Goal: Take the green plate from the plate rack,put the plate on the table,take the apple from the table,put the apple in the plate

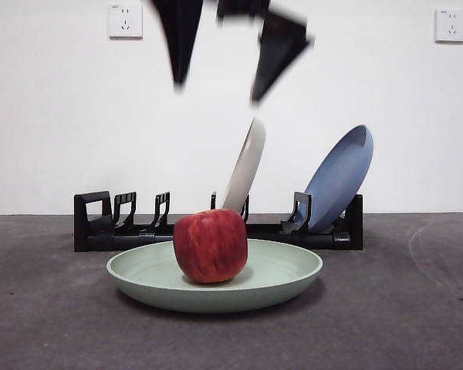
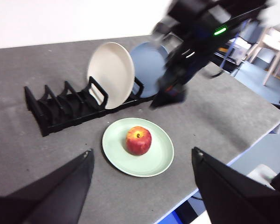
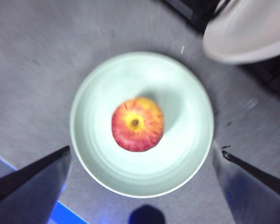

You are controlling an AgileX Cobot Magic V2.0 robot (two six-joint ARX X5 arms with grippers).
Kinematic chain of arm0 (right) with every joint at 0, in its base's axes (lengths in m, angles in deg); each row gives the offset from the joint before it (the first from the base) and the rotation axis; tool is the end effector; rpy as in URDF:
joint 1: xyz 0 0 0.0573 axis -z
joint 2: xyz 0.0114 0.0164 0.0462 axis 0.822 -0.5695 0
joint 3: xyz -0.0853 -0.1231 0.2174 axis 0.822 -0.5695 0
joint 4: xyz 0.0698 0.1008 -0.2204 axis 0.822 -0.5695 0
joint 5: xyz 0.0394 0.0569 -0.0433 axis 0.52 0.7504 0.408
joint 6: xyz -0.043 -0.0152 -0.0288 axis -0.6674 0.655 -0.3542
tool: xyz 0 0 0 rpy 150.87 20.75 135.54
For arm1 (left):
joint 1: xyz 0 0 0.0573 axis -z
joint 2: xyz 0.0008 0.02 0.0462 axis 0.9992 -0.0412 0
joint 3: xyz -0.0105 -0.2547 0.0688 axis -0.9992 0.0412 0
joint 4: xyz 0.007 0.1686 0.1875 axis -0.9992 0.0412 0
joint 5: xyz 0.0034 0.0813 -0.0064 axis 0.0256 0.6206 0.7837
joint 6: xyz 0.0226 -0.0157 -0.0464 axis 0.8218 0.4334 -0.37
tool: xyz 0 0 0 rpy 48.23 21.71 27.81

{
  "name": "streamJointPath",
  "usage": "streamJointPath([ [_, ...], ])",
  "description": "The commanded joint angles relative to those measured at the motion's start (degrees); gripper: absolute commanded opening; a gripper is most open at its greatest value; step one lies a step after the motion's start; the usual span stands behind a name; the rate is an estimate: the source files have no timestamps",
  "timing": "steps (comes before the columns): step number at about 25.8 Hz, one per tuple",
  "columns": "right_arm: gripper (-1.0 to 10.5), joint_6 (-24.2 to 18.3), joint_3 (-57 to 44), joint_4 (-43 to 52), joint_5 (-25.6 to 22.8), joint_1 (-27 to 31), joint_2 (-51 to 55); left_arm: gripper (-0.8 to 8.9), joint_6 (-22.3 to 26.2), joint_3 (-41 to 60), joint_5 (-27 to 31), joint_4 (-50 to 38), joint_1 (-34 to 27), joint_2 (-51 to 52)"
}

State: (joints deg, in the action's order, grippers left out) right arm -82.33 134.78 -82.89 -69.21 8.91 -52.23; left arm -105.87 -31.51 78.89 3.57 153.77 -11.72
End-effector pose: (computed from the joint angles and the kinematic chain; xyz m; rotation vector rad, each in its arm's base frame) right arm 0.2584 0.2697 0.3595 -0.4189 1.1012 0.6399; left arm -0.0022 0.0356 0.4208 -0.1350 0.4205 -0.6223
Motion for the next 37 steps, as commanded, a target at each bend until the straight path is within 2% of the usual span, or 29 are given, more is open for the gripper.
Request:
streamJointPath([
  [1,5.1,-1.6,0.6,-1.7,0.2,-0.1,5.1,3.49,-0.3,0.3,1.7,-1.1,0.0,-0.7],
  [5,5.0,-1.6,0.2,-4.9,0.2,-0.1,13.7,3.46,-0.1,0.3,4.3,-1.3,0.3,-2.6],
  [12,5.0,0.3,-5.8,-4.9,0.4,-0.2,30.3,3.46,0.6,0.3,4.1,-3.7,2.0,-7.3],
  [15,5.0,1.1,-11.1,-4.8,0.3,-0.2,37.7,3.46,1.5,0.3,4.7,-6.2,3.3,-9.4],
  [17,5.0,1.5,-16.8,-4.8,0.3,-0.2,43.7,3.46,1.4,0.3,7.4,-6.4,4.1,-11.2],
  [22,5.0,8.2,-34.2,-0.4,0.3,-0.2,57.8,3.46,-1.4,2.6,8.6,-4.5,4.4,-17.0],
  [24,5.0,10.0,-38.4,1.4,-0.3,-0.2,60.9,3.46,-2.1,3.4,10.8,-3.6,4.4,-19.7],
  [27,4.9,10.6,-39.6,1.0,-0.3,-0.2,61.6,3.42,-2.7,3.4,11.0,-3.6,4.4,-23.1],
  [28,3.8,10.6,-39.6,0.5,-0.3,-0.2,61.6,2.54,-2.6,3.4,11.0,-3.5,4.4,-24.0],
  [29,2.2,10.6,-39.6,0.2,-0.3,-0.2,61.6,0.42,-1.7,3.4,11.0,-3.3,4.5,-24.7],
  [30,-0.2,10.6,-39.6,-0.2,-0.3,-0.2,61.6,-0.09,-0.4,3.4,11.0,-3.3,4.9,-25.2],
  [37,-0.1,10.6,-39.6,-1.4,-0.3,-0.2,61.6,-0.09,-0.3,3.4,10.4,-3.5,6.0,-26.1],
])
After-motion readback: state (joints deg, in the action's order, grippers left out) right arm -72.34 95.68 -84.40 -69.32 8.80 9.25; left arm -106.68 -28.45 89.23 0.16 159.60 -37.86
